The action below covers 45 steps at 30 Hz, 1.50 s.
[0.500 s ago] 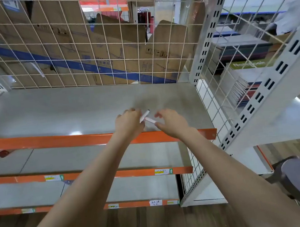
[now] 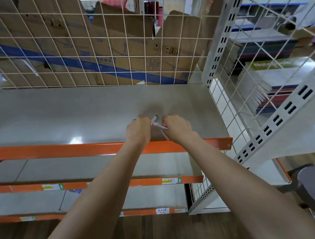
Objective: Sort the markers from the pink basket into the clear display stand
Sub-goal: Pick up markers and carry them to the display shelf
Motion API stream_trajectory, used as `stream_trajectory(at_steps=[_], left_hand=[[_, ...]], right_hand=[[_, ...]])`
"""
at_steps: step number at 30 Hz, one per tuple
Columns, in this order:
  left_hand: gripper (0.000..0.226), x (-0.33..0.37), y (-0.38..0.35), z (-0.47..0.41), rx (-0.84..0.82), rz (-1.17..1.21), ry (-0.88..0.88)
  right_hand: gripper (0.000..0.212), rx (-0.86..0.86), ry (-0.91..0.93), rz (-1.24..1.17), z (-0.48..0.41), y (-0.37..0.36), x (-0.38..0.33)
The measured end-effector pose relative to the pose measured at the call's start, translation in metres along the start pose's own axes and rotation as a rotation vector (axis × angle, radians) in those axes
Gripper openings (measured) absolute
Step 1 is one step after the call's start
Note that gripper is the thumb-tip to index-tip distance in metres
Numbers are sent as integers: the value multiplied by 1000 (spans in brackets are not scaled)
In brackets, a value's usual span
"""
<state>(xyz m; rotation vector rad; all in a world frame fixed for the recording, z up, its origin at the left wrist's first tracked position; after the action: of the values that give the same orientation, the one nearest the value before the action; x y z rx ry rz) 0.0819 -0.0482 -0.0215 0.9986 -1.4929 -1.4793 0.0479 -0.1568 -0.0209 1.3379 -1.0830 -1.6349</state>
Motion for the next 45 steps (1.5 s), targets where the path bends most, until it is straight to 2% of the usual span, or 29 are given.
stream_trajectory(at_steps=[6,12,18,25,28,33,37,45], left_hand=[[19,-6,13,-2,35,24,7],[18,-27,34,8,92,97,51],[22,-55,47,45,149,120,144],[27,-122,41,114,190,180,318],[30,-148,27,149,174,212,404],[24,-188,-9,216,84,275,654],[26,-215,-31,276,32,249,784],[20,-272,-67,398,26,334,1065]], right_hand=[[23,3,27,42,0,8,-3],[16,67,72,-3,5,24,-14],[13,86,148,-163,15,19,-49],[16,-22,290,-335,27,-19,-118],[15,-79,358,-325,40,-40,-143],[17,-220,479,-326,70,-83,-183],[12,-327,571,-305,93,-127,-213],[15,-569,792,-265,142,-207,-298]])
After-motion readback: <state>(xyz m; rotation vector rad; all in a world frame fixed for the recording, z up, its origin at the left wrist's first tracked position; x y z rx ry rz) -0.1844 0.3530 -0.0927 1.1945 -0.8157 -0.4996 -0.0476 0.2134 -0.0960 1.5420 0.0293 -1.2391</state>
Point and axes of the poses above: each hand's wrist, its own z-axis away from the middle knuckle, its own y-axis out of the back of the hand, x = y × z, the point moved 7 cm from there along -z, towards the middle knuckle, and after that the axes turned 9 degrees about -z, right-handed, at the moved point
